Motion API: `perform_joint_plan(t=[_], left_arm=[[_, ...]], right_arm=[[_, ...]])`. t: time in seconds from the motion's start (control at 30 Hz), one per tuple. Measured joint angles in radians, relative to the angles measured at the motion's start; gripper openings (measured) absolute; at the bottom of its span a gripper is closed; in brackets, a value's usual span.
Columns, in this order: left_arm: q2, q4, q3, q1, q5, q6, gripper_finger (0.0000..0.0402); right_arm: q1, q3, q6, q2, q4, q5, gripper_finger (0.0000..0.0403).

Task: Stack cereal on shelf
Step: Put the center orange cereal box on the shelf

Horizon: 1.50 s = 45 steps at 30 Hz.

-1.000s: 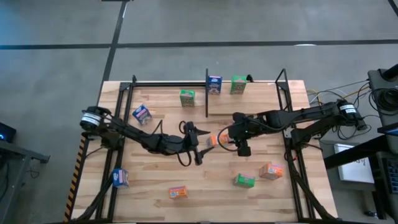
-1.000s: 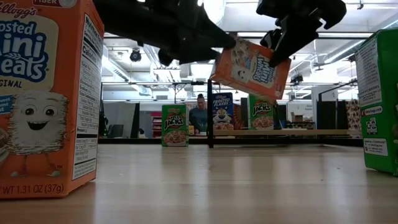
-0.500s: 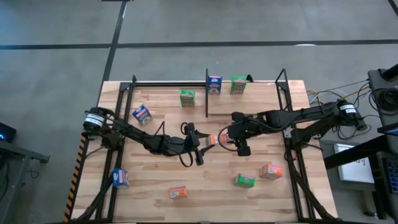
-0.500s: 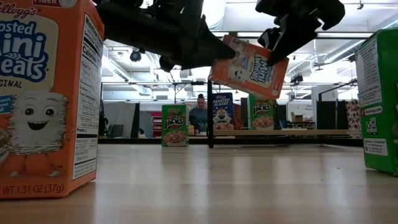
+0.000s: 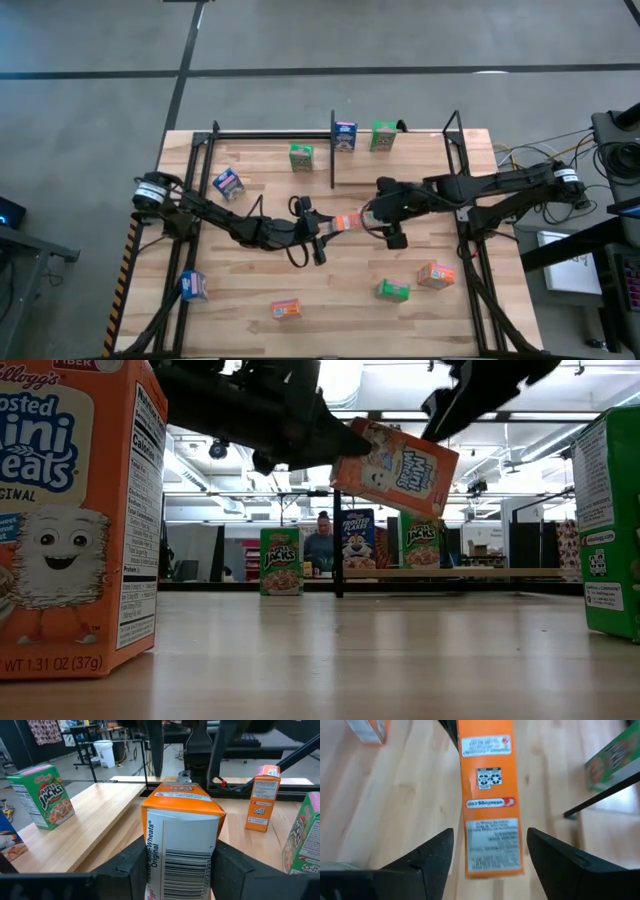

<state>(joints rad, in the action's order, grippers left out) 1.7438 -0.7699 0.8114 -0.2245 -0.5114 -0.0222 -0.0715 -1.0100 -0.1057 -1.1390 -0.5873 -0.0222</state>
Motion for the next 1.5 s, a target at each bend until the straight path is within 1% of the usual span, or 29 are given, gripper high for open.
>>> perform_joint_plan(t=[0.13, 0.27, 0.4, 0.5, 0.6, 0.67, 0.83, 0.97, 1.2, 1.3, 1.5], left_arm=[[-0.033, -0.126, -0.070, -0.016, -0.003, 0.033, 0.0148], [-0.076, -0.321, -0.161, -0.044, 0.009, 0.107, 0.0148], [-0.102, -0.533, -0.242, -0.058, 0.086, 0.164, 0.0148], [-0.105, -0.633, -0.279, -0.058, 0.123, 0.167, 0.0147], [-0.104, -0.652, -0.286, -0.058, 0.128, 0.167, 0.0147], [-0.104, -0.651, -0.286, -0.057, 0.129, 0.167, 0.0147], [-0.104, -0.651, -0.282, -0.057, 0.129, 0.167, 0.0147], [-0.104, -0.650, -0.282, -0.057, 0.129, 0.167, 0.0147], [-0.104, -0.650, -0.284, -0.058, 0.125, 0.167, 0.0147], [-0.104, -0.648, -0.285, -0.059, 0.108, 0.167, 0.0147], [-0.104, -0.652, -0.284, -0.058, 0.099, 0.167, 0.0147]], right_arm=[[0.000, 0.000, -0.036, 0.107, 0.002, 0.000, 0.0242], [0.000, 0.028, -0.057, 0.220, 0.064, 0.003, 0.0232], [0.000, 0.115, -0.066, 0.305, 0.209, 0.010, 0.0225], [0.000, 0.205, -0.058, 0.333, 0.367, 0.070, 0.0224], [0.000, 0.280, -0.033, 0.327, 0.522, 0.110, 0.0224], [0.000, 0.314, -0.006, 0.306, 0.604, 0.109, 0.0224], [-0.001, 0.336, 0.030, 0.233, 0.704, 0.109, 0.0228], [-0.001, 0.325, 0.026, 0.172, 0.750, 0.109, 0.0242], [-0.002, 0.296, 0.023, 0.104, 0.757, 0.120, 0.0260], [-0.001, 0.289, 0.014, 0.098, 0.755, 0.135, 0.0262], [-0.002, 0.283, 0.014, 0.125, 0.754, 0.128, 0.0256]])
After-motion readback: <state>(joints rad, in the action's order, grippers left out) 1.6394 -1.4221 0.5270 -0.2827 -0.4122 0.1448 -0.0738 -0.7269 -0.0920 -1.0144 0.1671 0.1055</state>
